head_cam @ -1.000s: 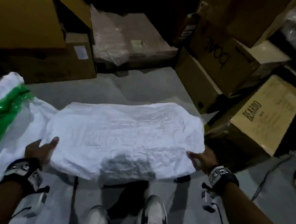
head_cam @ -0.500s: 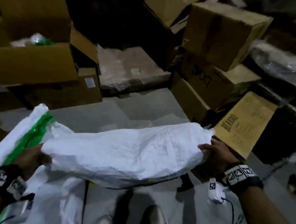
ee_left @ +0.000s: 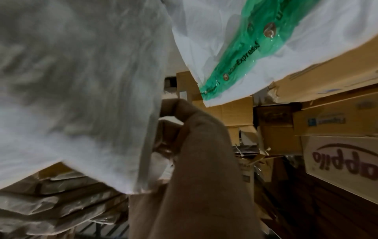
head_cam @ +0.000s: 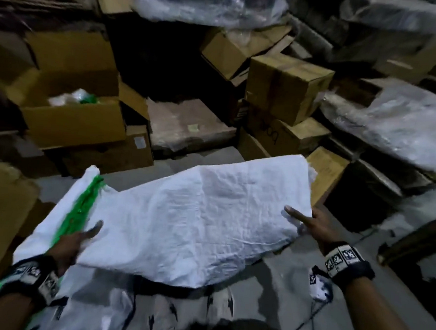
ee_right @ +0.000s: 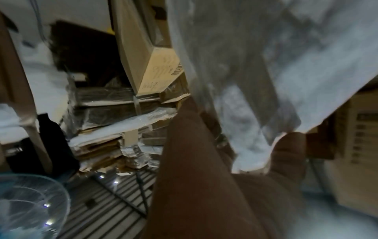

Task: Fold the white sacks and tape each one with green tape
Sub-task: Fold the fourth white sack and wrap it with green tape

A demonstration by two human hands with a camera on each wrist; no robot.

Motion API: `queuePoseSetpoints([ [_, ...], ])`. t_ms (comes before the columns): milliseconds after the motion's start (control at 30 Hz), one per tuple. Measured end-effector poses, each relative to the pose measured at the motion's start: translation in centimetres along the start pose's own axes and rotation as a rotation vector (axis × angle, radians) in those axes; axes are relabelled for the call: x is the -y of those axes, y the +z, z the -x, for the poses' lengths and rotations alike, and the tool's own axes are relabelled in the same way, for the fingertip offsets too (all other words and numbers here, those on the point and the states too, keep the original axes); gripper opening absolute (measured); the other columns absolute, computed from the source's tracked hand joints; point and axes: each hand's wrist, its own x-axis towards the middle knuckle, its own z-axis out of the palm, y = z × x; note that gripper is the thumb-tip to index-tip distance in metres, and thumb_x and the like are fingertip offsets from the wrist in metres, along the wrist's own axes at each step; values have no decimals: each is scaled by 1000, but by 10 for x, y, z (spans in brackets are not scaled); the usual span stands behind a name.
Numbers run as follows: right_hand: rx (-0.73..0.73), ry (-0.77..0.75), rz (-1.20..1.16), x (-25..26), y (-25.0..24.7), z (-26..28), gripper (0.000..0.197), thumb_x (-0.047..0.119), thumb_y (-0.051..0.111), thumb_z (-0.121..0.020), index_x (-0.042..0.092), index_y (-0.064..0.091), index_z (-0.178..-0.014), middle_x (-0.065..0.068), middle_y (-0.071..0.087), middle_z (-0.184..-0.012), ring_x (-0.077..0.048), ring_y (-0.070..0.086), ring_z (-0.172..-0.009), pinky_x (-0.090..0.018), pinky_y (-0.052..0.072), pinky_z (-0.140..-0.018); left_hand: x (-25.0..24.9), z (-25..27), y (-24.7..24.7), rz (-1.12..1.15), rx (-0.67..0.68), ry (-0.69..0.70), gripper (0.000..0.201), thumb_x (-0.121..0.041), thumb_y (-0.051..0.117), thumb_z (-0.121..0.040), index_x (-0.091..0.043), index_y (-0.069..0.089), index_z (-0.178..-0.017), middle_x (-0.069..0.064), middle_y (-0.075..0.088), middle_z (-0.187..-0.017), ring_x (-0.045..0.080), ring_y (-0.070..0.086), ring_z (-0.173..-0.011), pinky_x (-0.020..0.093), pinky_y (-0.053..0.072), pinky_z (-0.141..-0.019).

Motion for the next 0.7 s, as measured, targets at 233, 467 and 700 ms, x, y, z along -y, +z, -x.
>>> queuePoseSetpoints([
  [233,-79,-179,-107,64,-15,83,61,23,86,-76,6,60,-129,-8,70,-124,-25,67,-111,-40,56,-90,-44,115,20,201,58,280,17,-6,53,-100,-13,59,-114,-8,76,-81,1,71,-69,17,58,-63],
  [467,-233,-365,156,91,-38,149,48,38,87,-76,6,52,-65,-6,50,-71,-16,50,-70,-36,42,-66,-55,185,10,312,128,345,15,-4,58,-95,-6,72,-103,2,77,-93,14,74,-70,25,60,-60],
  [700,-258,-469,192,82,-61,209,10,8,77,-86,5,76,-96,-14,73,-87,-16,64,-80,-35,49,-78,-50,239,-16,308,42,332,36,-34,69,-92,-3,70,-109,4,78,-91,20,75,-81,41,55,-83],
])
